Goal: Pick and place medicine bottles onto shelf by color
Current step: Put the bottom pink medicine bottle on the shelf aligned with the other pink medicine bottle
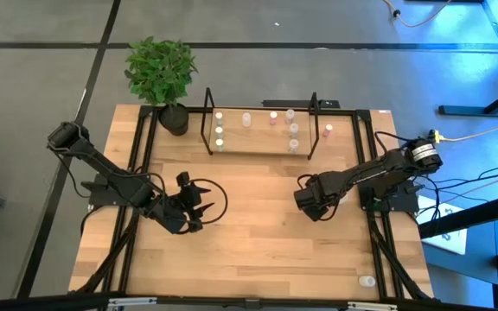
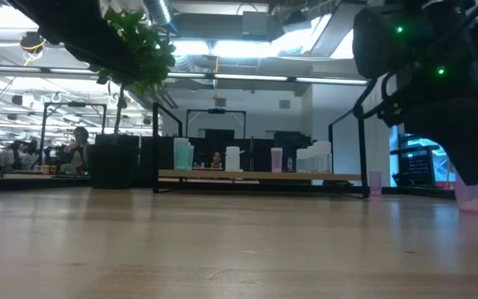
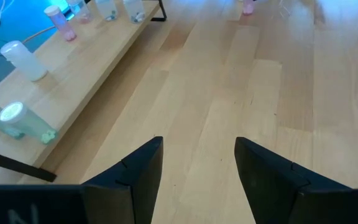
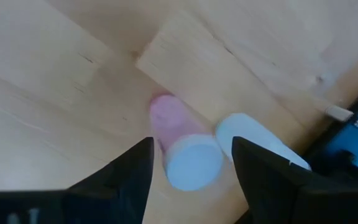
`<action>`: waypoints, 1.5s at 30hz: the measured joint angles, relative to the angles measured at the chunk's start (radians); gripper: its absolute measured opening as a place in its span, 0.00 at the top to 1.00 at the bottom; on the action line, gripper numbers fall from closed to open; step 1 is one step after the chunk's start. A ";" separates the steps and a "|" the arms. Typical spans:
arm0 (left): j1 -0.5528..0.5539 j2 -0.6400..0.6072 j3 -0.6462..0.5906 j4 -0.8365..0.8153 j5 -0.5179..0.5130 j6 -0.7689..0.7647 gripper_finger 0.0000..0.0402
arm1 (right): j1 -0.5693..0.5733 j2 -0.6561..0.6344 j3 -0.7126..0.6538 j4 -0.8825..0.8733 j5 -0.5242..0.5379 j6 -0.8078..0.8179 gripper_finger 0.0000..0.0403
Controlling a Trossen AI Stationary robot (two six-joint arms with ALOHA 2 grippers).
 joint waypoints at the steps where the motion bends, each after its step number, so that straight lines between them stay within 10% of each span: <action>1: 0.000 0.000 0.000 0.000 0.000 0.000 0.52 | 0.000 0.000 -0.002 0.007 0.003 0.000 0.47; 20: 0.000 0.000 0.000 0.001 0.000 0.002 0.52 | 0.000 0.000 0.043 0.091 0.014 0.024 0.71; 45: 0.000 0.000 0.000 0.000 0.000 0.002 0.52 | -0.219 0.005 0.667 0.052 0.180 -0.450 0.71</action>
